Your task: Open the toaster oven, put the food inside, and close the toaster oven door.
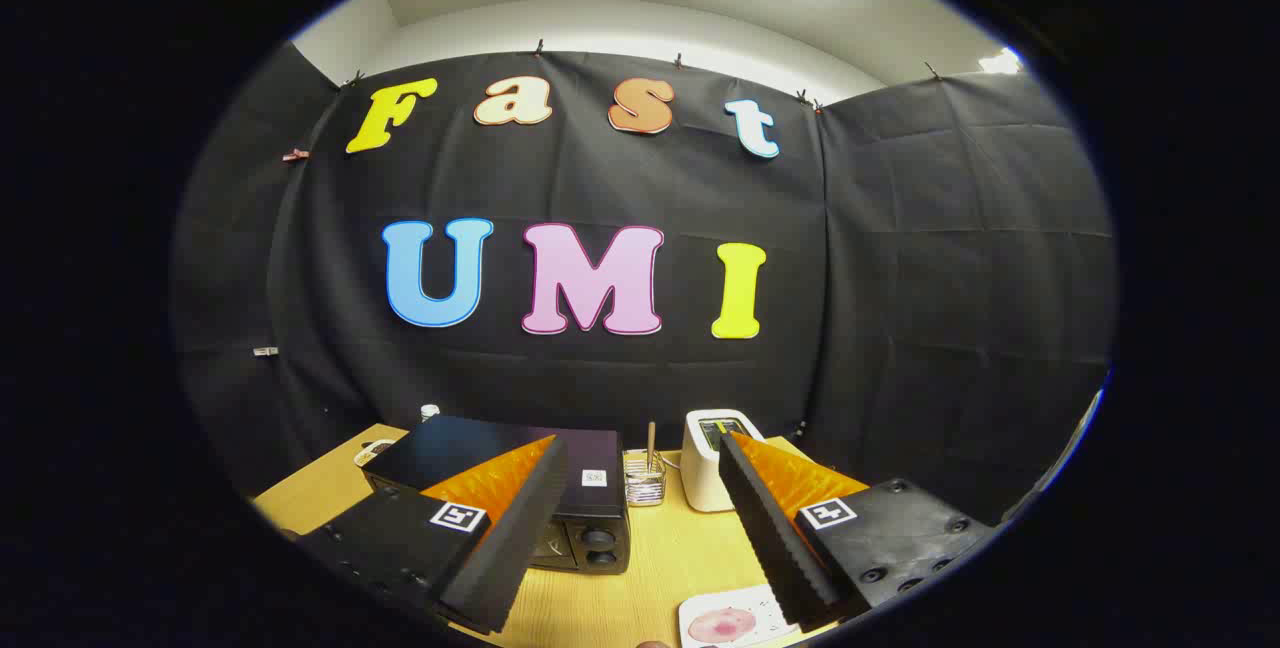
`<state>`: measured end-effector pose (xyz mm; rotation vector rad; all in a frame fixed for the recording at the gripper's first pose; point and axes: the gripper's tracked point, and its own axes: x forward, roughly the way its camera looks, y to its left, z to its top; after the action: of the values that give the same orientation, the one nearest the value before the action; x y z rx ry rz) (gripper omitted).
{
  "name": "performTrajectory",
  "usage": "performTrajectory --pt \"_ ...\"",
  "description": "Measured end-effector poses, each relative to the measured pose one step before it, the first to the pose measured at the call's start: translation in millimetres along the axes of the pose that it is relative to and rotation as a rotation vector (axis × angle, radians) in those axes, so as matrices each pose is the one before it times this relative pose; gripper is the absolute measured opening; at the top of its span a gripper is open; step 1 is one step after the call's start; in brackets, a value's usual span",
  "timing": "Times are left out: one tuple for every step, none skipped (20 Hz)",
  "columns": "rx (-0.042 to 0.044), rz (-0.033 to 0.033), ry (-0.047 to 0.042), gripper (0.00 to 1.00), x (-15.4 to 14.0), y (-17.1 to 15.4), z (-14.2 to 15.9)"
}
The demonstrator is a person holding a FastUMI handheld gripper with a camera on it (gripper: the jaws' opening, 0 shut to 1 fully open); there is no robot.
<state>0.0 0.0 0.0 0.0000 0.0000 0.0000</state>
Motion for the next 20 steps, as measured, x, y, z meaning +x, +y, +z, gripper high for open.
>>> performTrajectory --pt "-0.00212 -0.00021 0.00491 0.98 -0.67 0.27 -2.38" --pt "-0.00238 -0.00015 0.00429 0.98 -0.21 -0.59 -1.97" --pt "-0.00112 -0.0014 0.00502 0.98 -0.13 -0.88 -1.17" --pt "0.00086 -0.00011 0.00292 0.98 -0.55 -0.36 -1.31" --pt "0.00153 -0.00084 0.00358 0.98 -0.61 -1.23 -2.07" --pt "0.00175 -0.00122 0.00255 0.98 -0.23 0.32 -0.2" --pt "0.00141 -0.00013 0.00121 0.98 -0.77 -0.87 -0.52" --pt "-0.00036 0.00015 0.00067 0.98 0.03 0.51 0.08" --pt "-0.00164 0.00107 0.00023 0.98 0.28 0.43 -0.87" --pt "-0.00237 0.00104 -0.0001 0.98 -0.17 0.4 -0.32" --pt "-0.0022 0.00143 0.00076 0.98 -0.19 0.82 -0.72" --pt "-0.00098 0.00104 0.0 0.98 -1.08 0.45 0.41" --pt "-0.00035 0.00128 -0.00123 0.98 0.35 0.17 -0.2" --pt "-0.00061 0.00146 0.00165 0.98 -0.46 1.39 0.1" --pt "0.00013 0.00285 0.00309 0.98 0.16 1.51 -1.29" --pt "0.0002 0.00337 0.00302 0.98 -0.31 1.52 -0.85" --pt "-0.00062 0.00293 0.00166 0.98 0.38 2.05 -0.42" --pt "-0.00147 0.00339 0.00154 0.98 0.04 2.07 0.13" --pt "-0.00189 0.00306 0.00239 0.98 0.65 1.55 -1.06" --pt "-0.00144 0.00272 0.00264 0.98 -0.18 1.4 -0.67"
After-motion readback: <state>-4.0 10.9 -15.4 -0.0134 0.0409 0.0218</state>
